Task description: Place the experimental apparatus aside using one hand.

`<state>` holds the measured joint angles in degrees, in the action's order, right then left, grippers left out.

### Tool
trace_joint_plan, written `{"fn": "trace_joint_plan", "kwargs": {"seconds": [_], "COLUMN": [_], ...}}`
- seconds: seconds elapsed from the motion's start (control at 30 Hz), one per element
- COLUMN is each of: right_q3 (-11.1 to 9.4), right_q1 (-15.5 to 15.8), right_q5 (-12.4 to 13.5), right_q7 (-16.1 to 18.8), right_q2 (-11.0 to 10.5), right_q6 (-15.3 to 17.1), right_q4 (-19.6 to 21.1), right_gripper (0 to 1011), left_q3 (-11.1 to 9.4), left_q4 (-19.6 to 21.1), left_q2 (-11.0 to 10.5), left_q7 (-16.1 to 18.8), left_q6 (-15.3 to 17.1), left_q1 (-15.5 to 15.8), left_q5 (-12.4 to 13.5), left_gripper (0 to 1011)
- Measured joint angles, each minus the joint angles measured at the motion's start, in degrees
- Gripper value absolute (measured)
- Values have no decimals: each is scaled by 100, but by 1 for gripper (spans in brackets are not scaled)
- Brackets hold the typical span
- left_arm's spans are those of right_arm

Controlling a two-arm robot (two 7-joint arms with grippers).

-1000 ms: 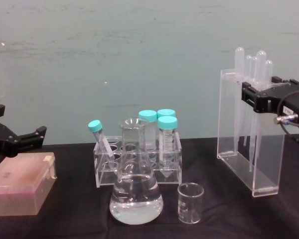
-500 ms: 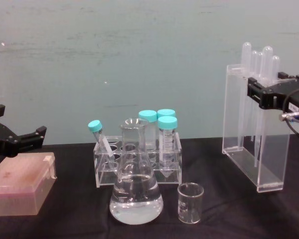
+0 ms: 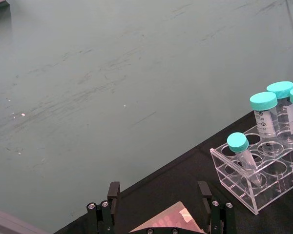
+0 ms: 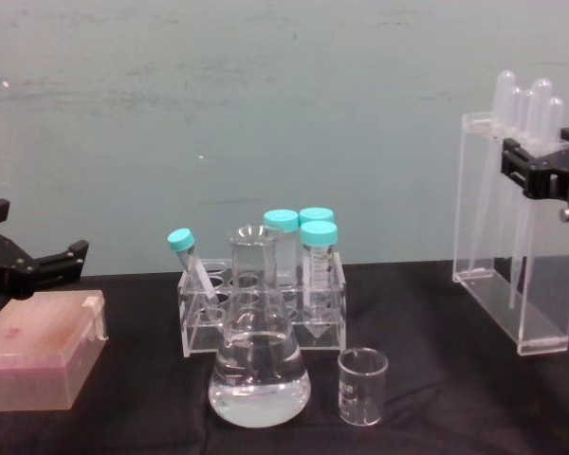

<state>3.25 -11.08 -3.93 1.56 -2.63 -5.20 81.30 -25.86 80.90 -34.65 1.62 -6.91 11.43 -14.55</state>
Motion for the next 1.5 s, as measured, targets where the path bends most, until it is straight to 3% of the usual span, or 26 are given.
{"fn": "trace_joint_plan", "kwargs": {"seconds": [0.43, 0.87, 1.5], "right_q3": [-226, -453, -632], "right_q1": [-41, -174, -338], "right_q5": [50, 299, 564], "right_q7": [73, 343, 611], "right_q2": [-119, -349, -661], "right_q6": [-55, -105, -261], "right_q4": [-37, -209, -536], "right_gripper": [606, 606, 605], "left_q3": [0, 0, 0], "left_q4": [0, 0, 0], "left_q2": [0, 0, 0], "left_q7": [0, 0, 0], "left_q6": [0, 0, 0], "left_q1": [0, 0, 0], "left_q5": [0, 0, 0], "left_gripper": [1000, 1000, 1000]}}
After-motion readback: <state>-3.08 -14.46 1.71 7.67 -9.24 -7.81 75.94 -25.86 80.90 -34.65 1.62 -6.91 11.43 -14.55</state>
